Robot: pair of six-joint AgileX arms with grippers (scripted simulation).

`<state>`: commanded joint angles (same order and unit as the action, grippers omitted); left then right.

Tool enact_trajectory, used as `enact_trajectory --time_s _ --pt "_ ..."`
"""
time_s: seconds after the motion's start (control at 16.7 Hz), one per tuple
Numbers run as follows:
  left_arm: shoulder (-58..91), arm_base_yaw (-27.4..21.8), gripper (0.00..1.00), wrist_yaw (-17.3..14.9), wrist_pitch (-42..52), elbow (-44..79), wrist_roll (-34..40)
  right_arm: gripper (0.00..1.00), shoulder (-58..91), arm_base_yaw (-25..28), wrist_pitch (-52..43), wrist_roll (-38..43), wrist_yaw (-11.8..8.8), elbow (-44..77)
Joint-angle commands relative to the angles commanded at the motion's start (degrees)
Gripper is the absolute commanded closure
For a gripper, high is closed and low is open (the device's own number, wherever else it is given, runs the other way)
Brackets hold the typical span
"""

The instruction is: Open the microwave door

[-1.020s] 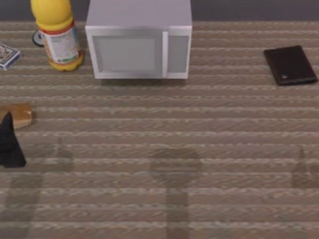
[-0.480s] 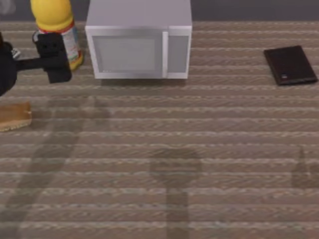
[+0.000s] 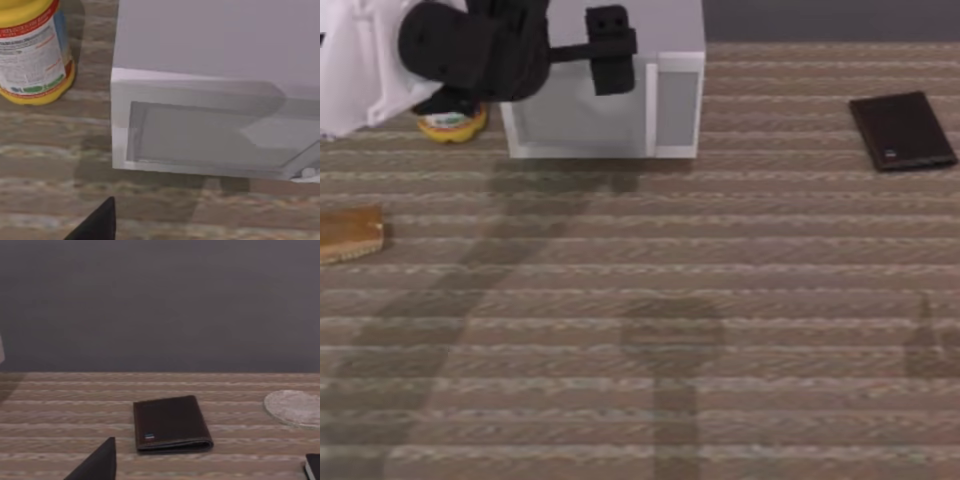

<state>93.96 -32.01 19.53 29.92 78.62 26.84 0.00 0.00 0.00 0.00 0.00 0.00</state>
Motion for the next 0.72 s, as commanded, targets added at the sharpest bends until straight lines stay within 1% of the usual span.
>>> enact_trajectory --time_s 0.36,0.54,0.72 --pt "17.9 -6.1 0.00 3.6 5.4 15.1 5.3 0.00 0.0 0.0 0.0 0.0 0.0 0.0" --pt "22.3 -7.7 0.00 4.5 6.7 18.8 6.7 0.00 0.0 0.0 0.0 0.0 0.0 0.0" --pt "23.1 -7.9 0.00 4.7 7.0 19.4 6.9 0.00 0.0 0.0 0.0 0.0 0.0 0.0"
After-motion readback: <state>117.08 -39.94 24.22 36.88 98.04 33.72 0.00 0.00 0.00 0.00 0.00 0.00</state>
